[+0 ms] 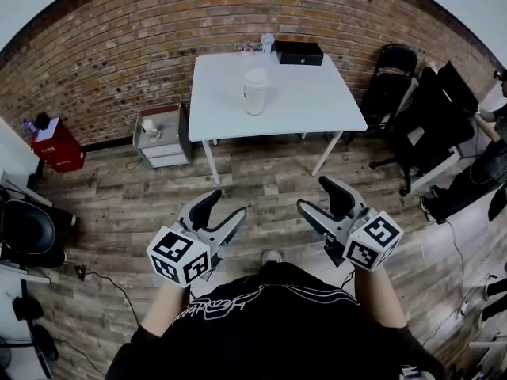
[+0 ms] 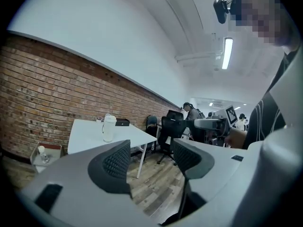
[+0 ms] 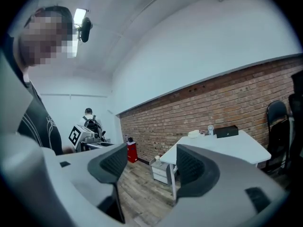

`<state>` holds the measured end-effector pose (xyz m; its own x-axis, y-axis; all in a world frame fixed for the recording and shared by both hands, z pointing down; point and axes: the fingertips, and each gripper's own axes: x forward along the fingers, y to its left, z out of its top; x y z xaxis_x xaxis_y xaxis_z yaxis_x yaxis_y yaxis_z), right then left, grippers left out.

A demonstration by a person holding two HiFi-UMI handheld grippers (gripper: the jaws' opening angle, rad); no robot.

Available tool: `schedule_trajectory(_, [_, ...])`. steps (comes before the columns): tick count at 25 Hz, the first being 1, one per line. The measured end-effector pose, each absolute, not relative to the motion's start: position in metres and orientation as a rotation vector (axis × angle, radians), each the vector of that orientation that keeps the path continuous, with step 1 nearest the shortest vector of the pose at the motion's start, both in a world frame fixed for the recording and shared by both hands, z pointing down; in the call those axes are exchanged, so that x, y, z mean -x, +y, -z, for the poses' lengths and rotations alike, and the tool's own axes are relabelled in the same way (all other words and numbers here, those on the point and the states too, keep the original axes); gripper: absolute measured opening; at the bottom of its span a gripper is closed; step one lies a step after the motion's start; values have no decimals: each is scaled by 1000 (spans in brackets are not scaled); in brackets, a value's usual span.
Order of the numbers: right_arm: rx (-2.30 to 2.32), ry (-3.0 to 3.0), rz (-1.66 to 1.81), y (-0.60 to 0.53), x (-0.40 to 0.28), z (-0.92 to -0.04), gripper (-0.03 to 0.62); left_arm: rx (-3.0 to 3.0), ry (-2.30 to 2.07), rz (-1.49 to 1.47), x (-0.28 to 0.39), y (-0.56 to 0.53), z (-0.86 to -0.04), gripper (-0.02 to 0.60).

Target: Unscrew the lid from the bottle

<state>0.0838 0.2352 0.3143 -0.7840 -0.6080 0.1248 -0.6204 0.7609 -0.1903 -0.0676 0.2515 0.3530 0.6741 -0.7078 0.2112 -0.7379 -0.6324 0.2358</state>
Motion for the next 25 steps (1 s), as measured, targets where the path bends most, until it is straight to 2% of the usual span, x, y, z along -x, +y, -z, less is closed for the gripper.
schedule_trajectory(7, [-1112, -2892, -365, 187, -101, -321, 398, -2580, -1200, -168, 73, 225, -361, 325])
schedule_trajectory(14, [-1107, -2933, -386, 106, -98, -331, 399, -2553, -1248, -192, 81, 155, -369, 340])
schedule_trajectory(25, [-1022, -2931, -435, -58, -94, -351, 403, -2435, -1317, -212, 82, -19, -408, 353])
